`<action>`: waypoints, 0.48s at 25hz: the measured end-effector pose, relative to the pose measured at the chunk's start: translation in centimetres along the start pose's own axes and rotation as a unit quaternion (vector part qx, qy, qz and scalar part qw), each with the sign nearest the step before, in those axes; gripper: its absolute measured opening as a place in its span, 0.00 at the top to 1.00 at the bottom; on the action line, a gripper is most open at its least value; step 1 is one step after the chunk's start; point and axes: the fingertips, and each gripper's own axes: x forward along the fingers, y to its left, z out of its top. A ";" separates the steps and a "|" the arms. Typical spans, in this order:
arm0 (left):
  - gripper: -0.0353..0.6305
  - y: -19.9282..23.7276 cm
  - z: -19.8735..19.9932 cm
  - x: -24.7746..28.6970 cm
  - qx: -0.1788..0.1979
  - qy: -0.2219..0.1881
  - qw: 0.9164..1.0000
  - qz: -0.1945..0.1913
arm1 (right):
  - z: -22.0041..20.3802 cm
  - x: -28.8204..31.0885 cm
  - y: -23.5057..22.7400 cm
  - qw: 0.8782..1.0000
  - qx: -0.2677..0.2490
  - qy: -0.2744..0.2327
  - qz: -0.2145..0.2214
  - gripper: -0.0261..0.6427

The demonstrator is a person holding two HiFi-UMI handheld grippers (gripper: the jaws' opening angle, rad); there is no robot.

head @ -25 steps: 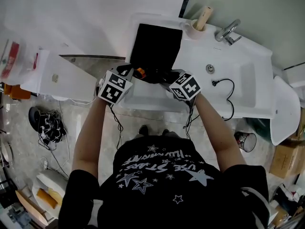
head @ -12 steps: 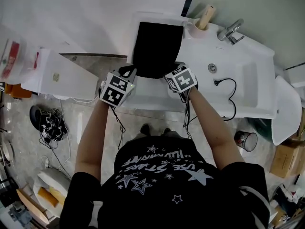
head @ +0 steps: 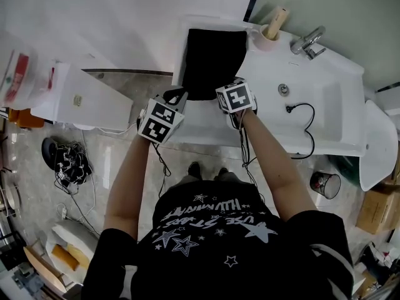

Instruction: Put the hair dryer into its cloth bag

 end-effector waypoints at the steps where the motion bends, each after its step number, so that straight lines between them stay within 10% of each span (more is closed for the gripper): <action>1: 0.92 0.2 -0.3 0.1 -0.004 0.000 1.000 0.003 | 0.2 0.2 0.2 1.000 -0.001 -0.001 -0.001 0.66; 12: 0.91 0.8 -1.3 0.5 -0.027 -0.006 1.000 0.007 | -0.1 1.2 0.6 1.000 -0.012 0.009 -0.028 0.66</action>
